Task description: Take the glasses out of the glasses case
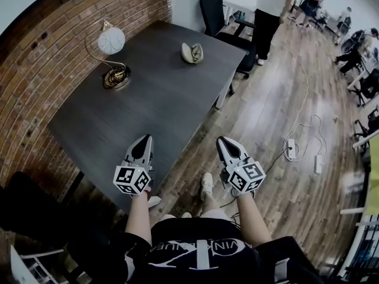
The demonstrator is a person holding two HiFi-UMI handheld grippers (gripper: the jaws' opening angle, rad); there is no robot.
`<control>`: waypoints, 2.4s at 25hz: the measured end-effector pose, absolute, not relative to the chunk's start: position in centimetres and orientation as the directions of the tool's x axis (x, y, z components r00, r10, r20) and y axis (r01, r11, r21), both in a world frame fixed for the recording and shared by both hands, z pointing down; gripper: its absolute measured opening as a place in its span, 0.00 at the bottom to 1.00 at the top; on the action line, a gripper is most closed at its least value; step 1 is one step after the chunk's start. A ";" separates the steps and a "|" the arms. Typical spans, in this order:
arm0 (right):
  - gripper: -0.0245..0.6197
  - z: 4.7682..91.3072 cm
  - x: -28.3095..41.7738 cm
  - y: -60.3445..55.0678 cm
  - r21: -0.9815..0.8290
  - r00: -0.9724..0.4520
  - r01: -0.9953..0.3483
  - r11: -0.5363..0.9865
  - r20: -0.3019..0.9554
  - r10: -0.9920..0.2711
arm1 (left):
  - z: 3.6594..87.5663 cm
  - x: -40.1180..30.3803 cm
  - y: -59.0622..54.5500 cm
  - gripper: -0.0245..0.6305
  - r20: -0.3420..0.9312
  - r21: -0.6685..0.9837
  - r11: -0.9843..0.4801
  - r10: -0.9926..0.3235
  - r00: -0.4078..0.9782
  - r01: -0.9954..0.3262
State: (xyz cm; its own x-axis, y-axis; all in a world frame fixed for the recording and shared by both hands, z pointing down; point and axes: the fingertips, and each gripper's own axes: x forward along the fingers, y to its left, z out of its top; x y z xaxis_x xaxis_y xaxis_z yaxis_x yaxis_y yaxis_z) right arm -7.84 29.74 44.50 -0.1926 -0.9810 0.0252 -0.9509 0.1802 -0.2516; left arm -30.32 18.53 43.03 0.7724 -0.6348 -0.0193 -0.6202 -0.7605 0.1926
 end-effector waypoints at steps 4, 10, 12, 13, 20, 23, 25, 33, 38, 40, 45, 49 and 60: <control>0.09 45.3 -6.5 26.9 -0.265 -0.212 -0.944 0.196 0.033 -0.977 | 43.4 -28.9 16.4 0.06 -0.008 0.179 -0.752 -0.646 0.763 -0.635; 0.09 46.1 -3.1 21.9 -0.293 -0.229 -0.934 0.207 0.045 -0.972 | 43.8 -25.1 12.7 0.06 0.010 0.181 -0.742 -0.654 0.756 -0.645; 0.09 46.2 -2.0 20.4 -0.305 -0.241 -0.928 0.214 0.054 -0.969 | 43.9 -23.7 11.6 0.06 0.014 0.186 -0.739 -0.657 0.754 -0.647; 0.09 46.4 -1.4 19.7 -0.309 -0.246 -0.926 0.216 0.059 -0.967 | 43.9 -23.1 11.1 0.06 0.016 0.187 -0.739 -0.657 0.754 -0.648; 0.09 47.0 1.4 15.4 -0.334 -0.276 -0.913 0.235 0.078 -0.958 | 44.5 -20.0 7.7 0.06 0.041 0.191 -0.723 -0.670 0.741 -0.664; 0.09 47.1 2.5 13.7 -0.340 -0.292 -0.907 0.248 0.082 -0.953 | 44.4 -18.8 6.2 0.06 0.046 0.190 -0.715 -0.679 0.733 -0.673; 0.10 47.1 3.4 12.6 -0.346 -0.298 -0.904 0.253 0.083 -0.951 | 44.3 -18.0 5.2 0.06 0.047 0.188 -0.710 -0.683 0.729 -0.678; 0.11 47.9 7.1 8.6 -0.369 -0.327 -0.889 0.270 0.100 -0.940 | 45.1 -15.0 1.7 0.06 0.064 0.192 -0.680 -0.711 0.701 -0.707; 0.15 48.7 9.0 6.3 -0.387 -0.360 -0.874 0.294 0.109 -0.927 | 45.9 -13.1 0.1 0.06 0.072 0.192 -0.659 -0.730 0.680 -0.727; 0.17 48.8 9.5 5.4 -0.390 -0.372 -0.869 0.305 0.107 -0.922 | 46.1 -12.6 -0.5 0.06 0.075 0.192 -0.652 -0.735 0.674 -0.733; 0.21 48.8 10.5 3.6 -0.397 -0.387 -0.861 0.318 0.105 -0.916 | 46.1 -11.3 -1.5 0.06 0.074 0.187 -0.653 -0.736 0.673 -0.734; 0.22 49.4 10.6 2.5 -0.401 -0.403 -0.854 0.330 0.109 -0.909 | 46.7 -10.8 -2.1 0.06 0.081 0.188 -0.649 -0.738 0.670 -0.737; 0.23 50.5 11.4 -2.5 -0.418 -0.424 -0.842 0.340 0.126 -0.897 | 47.0 -8.5 -6.4 0.06 0.062 0.155 -0.655 -0.741 0.669 -0.740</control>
State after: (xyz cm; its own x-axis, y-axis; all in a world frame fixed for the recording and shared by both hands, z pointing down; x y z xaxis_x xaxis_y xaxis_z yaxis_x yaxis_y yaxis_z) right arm 11.42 -2.50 50.52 -0.4245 -0.8966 0.1264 -0.8423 0.3398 -0.4183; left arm -8.52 -6.43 46.98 0.6690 -0.7407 0.0616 -0.7395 -0.6551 0.1548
